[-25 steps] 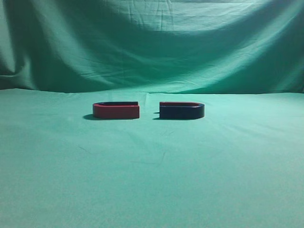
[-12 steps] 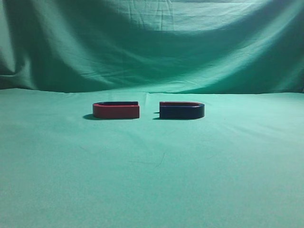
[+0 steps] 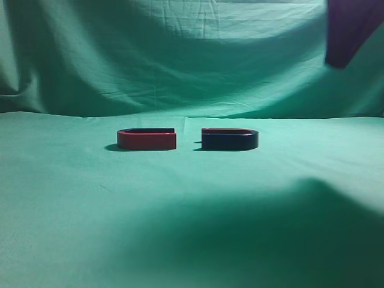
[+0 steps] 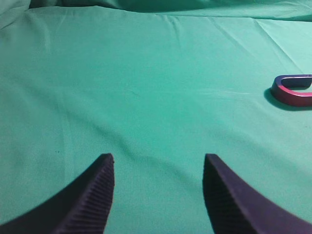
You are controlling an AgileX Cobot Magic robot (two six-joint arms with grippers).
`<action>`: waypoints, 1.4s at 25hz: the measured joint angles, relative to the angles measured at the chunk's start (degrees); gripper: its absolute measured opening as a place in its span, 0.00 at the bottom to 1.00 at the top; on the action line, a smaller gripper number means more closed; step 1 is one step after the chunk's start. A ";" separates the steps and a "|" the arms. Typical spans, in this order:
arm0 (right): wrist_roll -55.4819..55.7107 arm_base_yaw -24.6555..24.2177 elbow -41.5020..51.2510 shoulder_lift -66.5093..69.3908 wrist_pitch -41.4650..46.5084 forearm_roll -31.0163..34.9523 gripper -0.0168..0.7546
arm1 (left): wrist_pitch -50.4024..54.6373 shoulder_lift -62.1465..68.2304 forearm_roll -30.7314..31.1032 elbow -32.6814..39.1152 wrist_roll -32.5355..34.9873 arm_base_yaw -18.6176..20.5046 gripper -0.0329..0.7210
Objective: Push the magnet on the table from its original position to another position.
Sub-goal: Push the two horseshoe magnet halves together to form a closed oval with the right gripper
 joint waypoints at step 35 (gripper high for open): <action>3.15 6.04 -22.14 30.16 -6.09 -3.64 0.02 | 0.00 0.00 0.00 0.00 0.00 0.00 0.54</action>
